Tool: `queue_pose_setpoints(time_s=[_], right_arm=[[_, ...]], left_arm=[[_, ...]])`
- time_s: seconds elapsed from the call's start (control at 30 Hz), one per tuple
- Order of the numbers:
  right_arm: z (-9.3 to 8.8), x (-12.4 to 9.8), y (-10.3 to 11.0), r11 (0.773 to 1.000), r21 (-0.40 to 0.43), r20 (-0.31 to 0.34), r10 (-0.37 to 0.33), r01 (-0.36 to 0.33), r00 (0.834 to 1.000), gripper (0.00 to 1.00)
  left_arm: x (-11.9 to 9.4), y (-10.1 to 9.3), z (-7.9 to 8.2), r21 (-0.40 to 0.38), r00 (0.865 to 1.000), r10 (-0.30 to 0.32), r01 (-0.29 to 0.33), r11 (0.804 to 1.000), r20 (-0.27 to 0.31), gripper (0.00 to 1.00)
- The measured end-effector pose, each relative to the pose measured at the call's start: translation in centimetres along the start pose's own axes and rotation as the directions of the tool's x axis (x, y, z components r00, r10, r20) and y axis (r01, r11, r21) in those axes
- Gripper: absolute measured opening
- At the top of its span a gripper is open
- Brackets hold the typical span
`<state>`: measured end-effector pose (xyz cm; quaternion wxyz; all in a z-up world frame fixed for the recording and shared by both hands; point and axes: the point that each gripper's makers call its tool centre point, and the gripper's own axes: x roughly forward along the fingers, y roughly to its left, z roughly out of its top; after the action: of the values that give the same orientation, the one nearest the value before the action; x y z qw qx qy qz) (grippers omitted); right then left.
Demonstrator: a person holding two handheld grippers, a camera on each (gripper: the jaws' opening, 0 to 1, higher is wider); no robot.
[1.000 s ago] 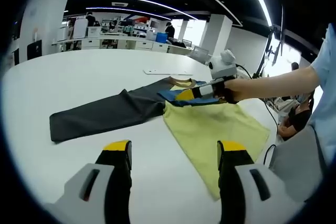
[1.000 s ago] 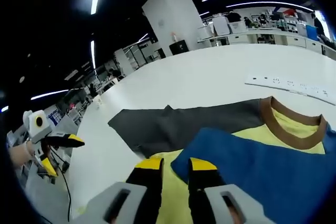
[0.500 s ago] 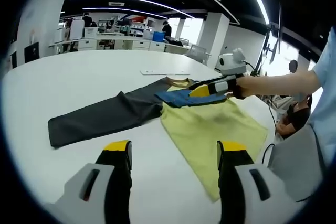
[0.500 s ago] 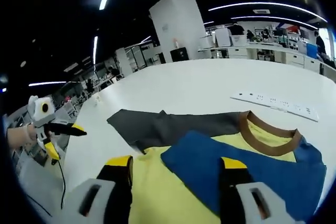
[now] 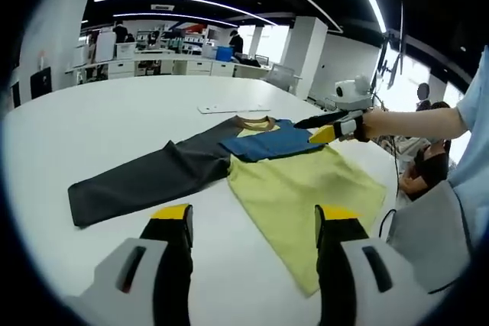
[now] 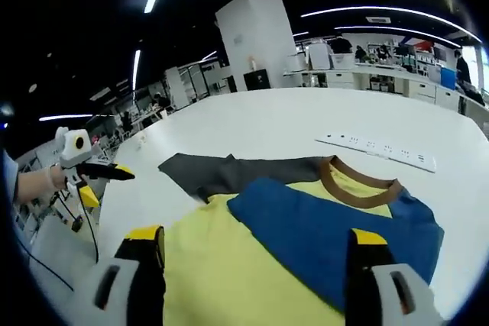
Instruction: Fold the garment on the visible template until the final outline fits inside the template.
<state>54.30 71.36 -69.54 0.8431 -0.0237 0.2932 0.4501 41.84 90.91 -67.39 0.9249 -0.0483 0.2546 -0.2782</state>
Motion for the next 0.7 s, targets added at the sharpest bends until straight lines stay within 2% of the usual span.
queue_pose_setpoints(time_s=[0.33,0.53,0.7], right_arm=[[-0.5,-4.0,-1.3,0.999,0.007,0.018,-0.054,0.054,0.998,1.00],[-1.0,-6.2,-2.9,0.995,0.026,0.033,-0.100,0.099,0.994,1.00],[-2.5,-7.8,-4.0,0.991,0.029,0.008,-0.132,0.132,0.991,1.00]], left_arm=[[0.3,0.2,0.8,0.005,1.000,-0.002,0.002,1.000,0.016,0.61],[0.3,1.7,0.8,-0.019,0.999,0.029,-0.028,0.999,0.016,0.61],[0.2,2.7,0.7,-0.017,0.999,0.047,-0.047,0.999,0.018,0.62]])
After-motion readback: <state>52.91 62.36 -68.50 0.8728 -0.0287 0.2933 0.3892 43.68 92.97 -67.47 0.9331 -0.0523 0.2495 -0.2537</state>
